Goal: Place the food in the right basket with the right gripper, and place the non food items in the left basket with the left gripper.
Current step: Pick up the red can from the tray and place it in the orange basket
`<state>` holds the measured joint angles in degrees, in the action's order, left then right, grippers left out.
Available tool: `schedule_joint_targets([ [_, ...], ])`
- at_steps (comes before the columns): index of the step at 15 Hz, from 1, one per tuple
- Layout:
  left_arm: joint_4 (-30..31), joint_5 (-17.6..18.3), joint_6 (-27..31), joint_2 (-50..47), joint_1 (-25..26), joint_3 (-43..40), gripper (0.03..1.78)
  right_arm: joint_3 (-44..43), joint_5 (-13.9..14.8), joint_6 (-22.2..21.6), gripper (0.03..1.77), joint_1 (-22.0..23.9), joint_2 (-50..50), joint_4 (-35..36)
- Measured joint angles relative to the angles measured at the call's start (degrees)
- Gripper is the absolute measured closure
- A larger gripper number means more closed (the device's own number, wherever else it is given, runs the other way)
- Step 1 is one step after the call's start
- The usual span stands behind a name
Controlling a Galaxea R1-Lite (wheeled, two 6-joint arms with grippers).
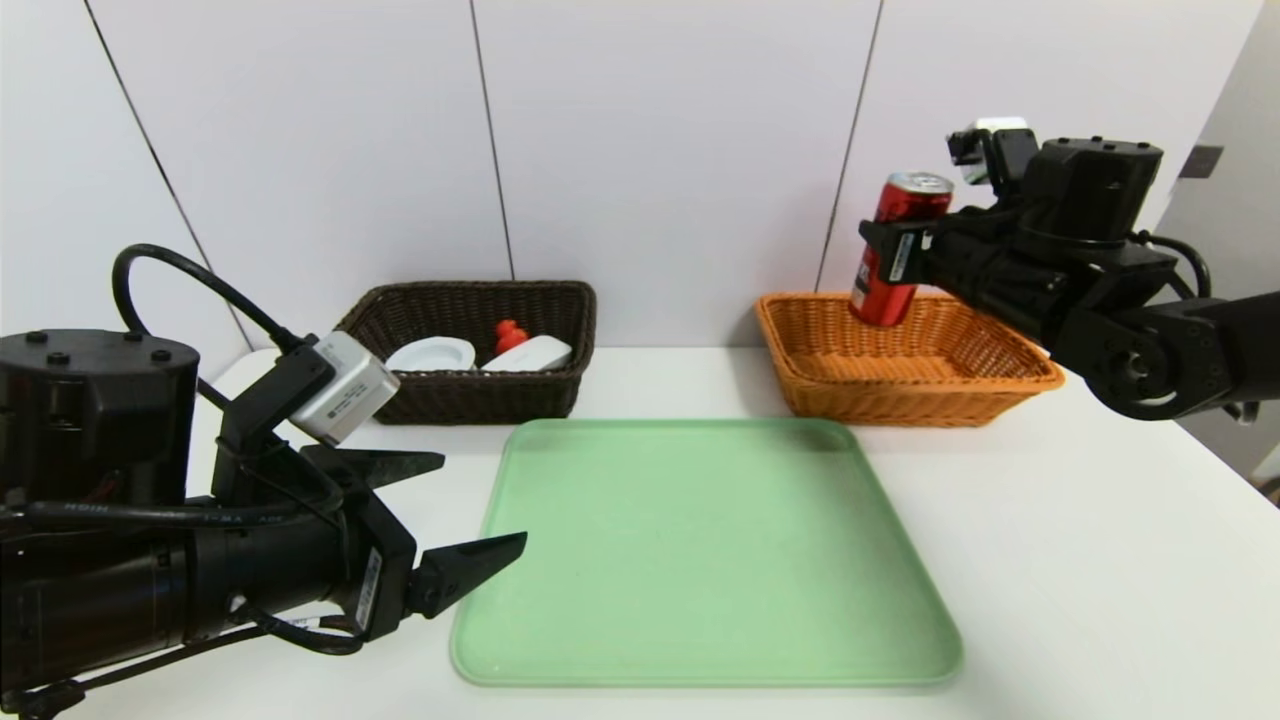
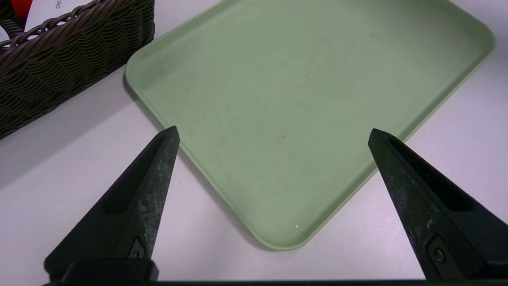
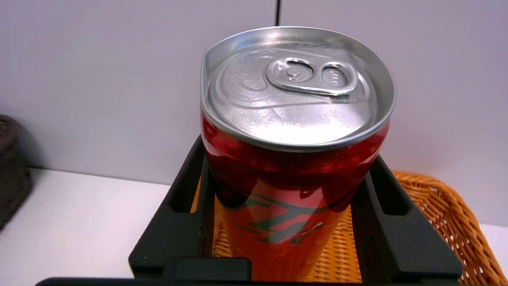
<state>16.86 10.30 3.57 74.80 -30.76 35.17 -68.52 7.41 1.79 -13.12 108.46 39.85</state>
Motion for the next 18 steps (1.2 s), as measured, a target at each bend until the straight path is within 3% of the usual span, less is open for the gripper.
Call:
schedule_joint_targets([
  [9, -0.1, 0.0, 0.4, 1.4, 0.0, 0.4, 0.12, 0.4, 0.2, 0.0, 0.88, 5.0, 5.2, 0.4],
  [14, -0.1, 0.1, 0.5, 1.6, 0.0, 0.6, 0.12, 2.8, 1.2, 1.1, 0.88, 5.3, 7.6, 8.2],
  [18, -0.1, 0.1, 0.5, 1.7, 0.0, 0.6, 0.12, 3.2, 1.2, 1.3, 0.88, 5.3, 9.0, 8.4],
])
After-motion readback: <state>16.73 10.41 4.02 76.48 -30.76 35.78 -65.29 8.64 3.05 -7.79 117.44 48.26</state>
